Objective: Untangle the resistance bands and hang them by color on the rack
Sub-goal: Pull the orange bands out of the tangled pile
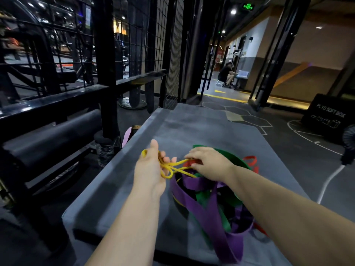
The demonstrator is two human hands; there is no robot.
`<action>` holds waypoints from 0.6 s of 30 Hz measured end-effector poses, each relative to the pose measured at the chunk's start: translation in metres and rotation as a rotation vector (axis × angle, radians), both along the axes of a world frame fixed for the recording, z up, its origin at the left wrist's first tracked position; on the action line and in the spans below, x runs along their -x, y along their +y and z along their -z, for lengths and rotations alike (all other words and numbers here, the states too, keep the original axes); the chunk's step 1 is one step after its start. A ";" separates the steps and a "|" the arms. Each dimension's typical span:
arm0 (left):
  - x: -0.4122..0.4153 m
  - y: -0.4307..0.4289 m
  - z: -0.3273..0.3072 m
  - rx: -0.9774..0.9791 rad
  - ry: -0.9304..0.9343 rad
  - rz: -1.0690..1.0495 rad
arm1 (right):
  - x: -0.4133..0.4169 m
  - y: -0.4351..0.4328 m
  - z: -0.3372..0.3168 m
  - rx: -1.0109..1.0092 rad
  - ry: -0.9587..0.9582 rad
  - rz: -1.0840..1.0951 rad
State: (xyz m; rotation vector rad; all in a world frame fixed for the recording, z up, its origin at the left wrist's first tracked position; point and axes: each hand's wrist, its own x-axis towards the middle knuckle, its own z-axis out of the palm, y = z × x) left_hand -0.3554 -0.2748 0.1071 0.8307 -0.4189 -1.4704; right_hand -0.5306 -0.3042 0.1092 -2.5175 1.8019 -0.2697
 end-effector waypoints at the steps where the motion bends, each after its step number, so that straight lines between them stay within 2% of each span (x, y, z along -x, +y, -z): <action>1: 0.000 0.001 0.002 0.012 -0.082 0.011 | -0.002 -0.001 0.002 -0.049 0.045 -0.001; 3: -0.001 0.001 0.008 0.040 -0.283 0.038 | -0.002 -0.001 0.003 -0.100 0.066 0.030; 8: 0.001 -0.002 0.026 0.116 -0.791 0.090 | 0.004 0.007 -0.001 -0.081 -0.061 0.075; 14: 0.010 0.006 0.032 0.121 -1.403 0.298 | 0.010 0.017 0.000 -0.053 -0.136 0.086; 16: 0.014 0.009 0.030 0.130 -1.542 0.321 | 0.012 0.019 -0.003 -0.034 -0.087 0.072; 18: 0.016 0.010 0.028 0.161 -1.579 0.329 | 0.013 0.019 -0.005 -0.041 0.033 0.056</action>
